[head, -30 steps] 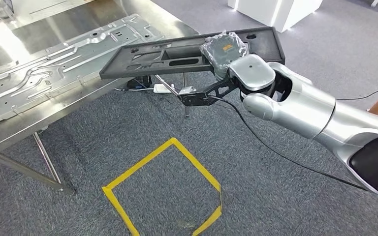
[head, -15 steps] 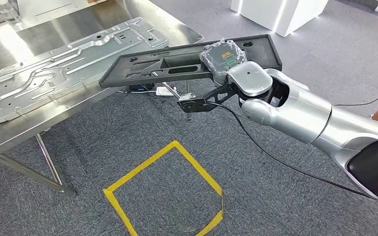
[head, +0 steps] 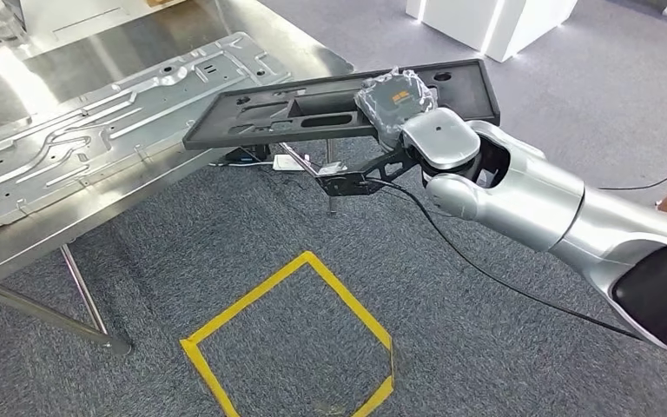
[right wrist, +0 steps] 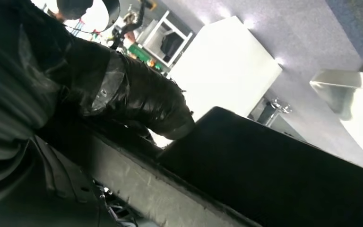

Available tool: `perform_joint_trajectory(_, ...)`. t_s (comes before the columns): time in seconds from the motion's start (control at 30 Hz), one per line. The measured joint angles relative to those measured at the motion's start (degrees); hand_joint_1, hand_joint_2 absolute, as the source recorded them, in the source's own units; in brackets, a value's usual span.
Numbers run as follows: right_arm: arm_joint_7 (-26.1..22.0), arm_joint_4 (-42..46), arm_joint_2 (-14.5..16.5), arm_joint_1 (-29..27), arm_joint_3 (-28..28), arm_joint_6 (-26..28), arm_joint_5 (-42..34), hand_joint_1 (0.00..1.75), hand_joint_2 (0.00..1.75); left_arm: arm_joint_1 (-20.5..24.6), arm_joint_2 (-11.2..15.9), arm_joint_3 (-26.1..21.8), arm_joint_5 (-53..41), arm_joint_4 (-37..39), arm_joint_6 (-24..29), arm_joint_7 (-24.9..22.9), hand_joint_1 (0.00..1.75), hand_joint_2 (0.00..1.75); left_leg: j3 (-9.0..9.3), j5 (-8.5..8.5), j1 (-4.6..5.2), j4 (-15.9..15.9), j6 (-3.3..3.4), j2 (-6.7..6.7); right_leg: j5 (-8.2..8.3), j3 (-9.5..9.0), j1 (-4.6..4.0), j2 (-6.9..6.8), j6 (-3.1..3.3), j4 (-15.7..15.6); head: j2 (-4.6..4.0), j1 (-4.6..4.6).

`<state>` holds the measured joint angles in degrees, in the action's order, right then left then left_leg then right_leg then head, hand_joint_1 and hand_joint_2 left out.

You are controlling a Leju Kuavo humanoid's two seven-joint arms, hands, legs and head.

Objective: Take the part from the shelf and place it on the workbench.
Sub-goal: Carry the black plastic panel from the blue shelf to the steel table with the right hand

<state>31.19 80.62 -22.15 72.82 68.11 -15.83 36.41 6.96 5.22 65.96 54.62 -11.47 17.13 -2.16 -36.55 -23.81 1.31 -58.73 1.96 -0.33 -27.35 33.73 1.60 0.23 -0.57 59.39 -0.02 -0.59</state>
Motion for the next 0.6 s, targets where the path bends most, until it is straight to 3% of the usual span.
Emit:
perform_joint_trajectory(0.07, -0.1, 0.0, 0.0, -0.2, 0.0, 0.0, 0.0, 1.75, 1.75, 0.0, 0.1, 0.0, 0.0, 0.0, 0.0, 0.0, 0.0, 1.75, 1.3, 0.21, -0.15, 1.9, 0.26, 0.08, -0.27, -0.26, 0.08, -0.06, -0.57, -0.2, 0.01, -0.08)
perform_joint_trajectory(0.13, -0.2, -0.1, 0.0, -0.2, 0.0, 0.1, 0.1, 1.75, 1.75, 0.0, 0.2, 0.0, 0.0, 0.0, 0.2, 0.0, 0.0, 1.75, 2.81, 0.42, -0.47, 3.5, 0.59, 0.25, -1.74, 1.22, -0.15, -0.05, -0.76, 3.1, 0.02, -0.27)
perform_joint_trajectory(0.2, -0.4, -0.1, 0.0, -0.2, 0.0, 0.1, 0.1, 1.75, 1.75, 0.1, 0.2, 0.0, -0.1, 0.0, 0.3, 0.0, 0.0, 1.75, 3.5, 0.0, -0.44, 3.7, 1.01, 0.34, -4.08, 5.58, -0.28, 0.0, -0.87, 10.5, 0.02, -0.38)
perform_joint_trajectory(0.23, -0.4, -0.2, 0.0, -0.5, 0.0, 0.2, 0.1, 1.75, 1.75, 0.1, 0.2, 0.0, -0.1, 0.0, 0.3, 0.0, 0.0, 1.75, 3.74, -0.35, -0.48, 3.5, 1.11, 0.29, -4.57, 7.81, -0.25, -0.01, -1.02, 13.6, 0.01, -0.42)
perform_joint_trajectory(0.27, -0.5, -0.2, 0.0, -0.8, 0.0, 0.2, 0.1, 1.75, 1.75, 0.2, 0.2, 0.0, -0.1, 0.0, 0.3, 0.0, 0.0, 1.75, 4.01, -0.79, -0.55, 3.3, 1.09, 0.2, -4.04, 9.21, -0.16, -0.02, -1.21, 15.0, 0.01, -0.43)
perform_joint_trajectory(0.3, -0.6, -0.2, 0.0, -1.0, 0.0, 0.2, 0.1, 1.75, 1.75, 0.2, 0.2, 0.0, -0.1, 0.0, 0.3, 0.0, 0.0, 1.75, 4.27, -1.34, -0.69, 2.9, 0.94, 0.07, -2.31, 9.4, -0.03, -0.04, -1.42, 13.9, 0.0, -0.45)
perform_joint_trajectory(0.37, -0.6, -0.3, 0.0, -1.1, 0.0, 0.2, 0.1, 1.75, 1.75, 0.1, 0.2, 0.0, -0.1, 0.0, 0.4, 0.0, 0.0, 1.75, 4.53, -2.8, -0.99, 1.5, 0.31, -0.18, 2.17, 7.3, 0.31, -0.12, -1.95, 7.3, 0.0, -0.45)
perform_joint_trajectory(0.4, -0.6, -0.4, 0.0, -1.0, 0.0, 0.2, 0.1, 1.75, 1.75, 0.1, 0.2, 0.0, -0.2, 0.0, 0.4, 0.0, 0.0, 1.75, 4.35, -3.64, -0.99, 0.4, -0.12, -0.29, 3.44, 6.11, 0.37, -0.07, -2.01, 4.3, 0.01, -0.49)
perform_joint_trajectory(0.47, -0.6, -0.5, 0.0, -1.0, 0.0, 0.4, 0.2, 1.75, 1.75, 0.1, 0.3, 0.0, -0.3, 0.0, 0.6, -0.1, 0.0, 1.75, 3.77, -4.7, -0.89, -0.8, -0.78, -0.46, 3.42, 5.2, 0.19, 0.09, -1.51, 2.2, 0.02, -0.48)
perform_joint_trajectory(0.6, -0.7, -0.7, 0.0, -1.2, 0.0, 0.5, 0.2, 1.75, 1.75, 0.1, 0.3, 0.0, -0.6, 0.0, 0.7, -0.1, 0.0, 1.75, 3.02, -6.11, -1.09, -2.6, -1.62, -0.34, 2.83, 4.82, 0.2, 0.15, -0.02, 2.1, 0.01, -0.26)
